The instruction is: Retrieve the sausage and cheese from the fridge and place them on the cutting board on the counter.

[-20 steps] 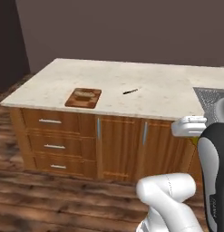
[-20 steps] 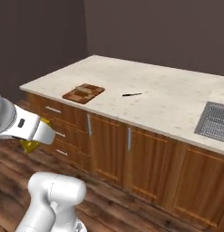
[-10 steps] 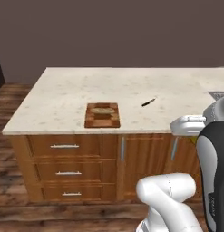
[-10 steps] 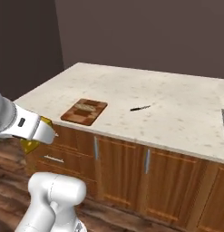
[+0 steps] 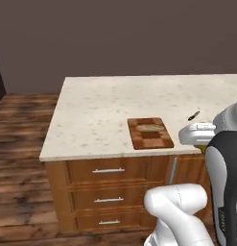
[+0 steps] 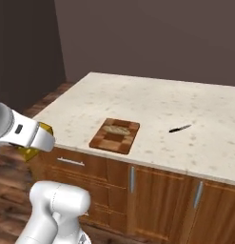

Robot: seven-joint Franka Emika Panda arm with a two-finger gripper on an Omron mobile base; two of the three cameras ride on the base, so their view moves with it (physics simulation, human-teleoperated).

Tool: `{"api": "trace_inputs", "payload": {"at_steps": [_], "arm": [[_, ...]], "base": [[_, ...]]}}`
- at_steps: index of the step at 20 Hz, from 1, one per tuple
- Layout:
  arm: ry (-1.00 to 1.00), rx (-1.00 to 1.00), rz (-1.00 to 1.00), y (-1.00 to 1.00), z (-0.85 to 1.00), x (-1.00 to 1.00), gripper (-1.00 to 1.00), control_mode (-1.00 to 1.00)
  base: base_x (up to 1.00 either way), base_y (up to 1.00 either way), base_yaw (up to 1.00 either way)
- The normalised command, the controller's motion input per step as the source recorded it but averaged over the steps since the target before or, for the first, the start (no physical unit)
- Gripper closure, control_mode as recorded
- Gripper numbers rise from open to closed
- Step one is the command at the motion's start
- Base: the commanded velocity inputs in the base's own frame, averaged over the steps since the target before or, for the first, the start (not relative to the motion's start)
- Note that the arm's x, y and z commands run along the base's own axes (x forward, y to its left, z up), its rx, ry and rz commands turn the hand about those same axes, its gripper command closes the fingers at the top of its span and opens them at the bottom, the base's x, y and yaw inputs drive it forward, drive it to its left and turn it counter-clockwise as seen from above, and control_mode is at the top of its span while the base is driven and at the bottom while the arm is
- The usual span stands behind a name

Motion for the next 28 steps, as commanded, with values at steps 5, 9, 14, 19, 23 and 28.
{"api": "trace_inputs", "payload": {"at_steps": [5,9,14,19,23,28], "arm": [[0.00,0.00,0.00,0.00,0.00,0.00,1.00,1.00],[0.00,0.00,0.00,0.00,0.00,0.00,1.00,1.00],[0.00,0.00,0.00,0.00,0.00,0.00,1.00,1.00],[0.00,0.00,0.00,0.00,0.00,0.00,1.00,1.00],[0.13,0.00,-0.14,0.00,-0.18,1.00,1.00,-1.00],[0.41,0.00,0.00,0.00,-0.15,1.00,1.00,-1.00]], "base": [[0.91,0.08,-0.22],[0.91,0.01,-0.24],[0.92,0.02,-0.25],[0.98,0.01,-0.25],[0.00,0.00,0.00],[0.00,0.00,0.00]]}}
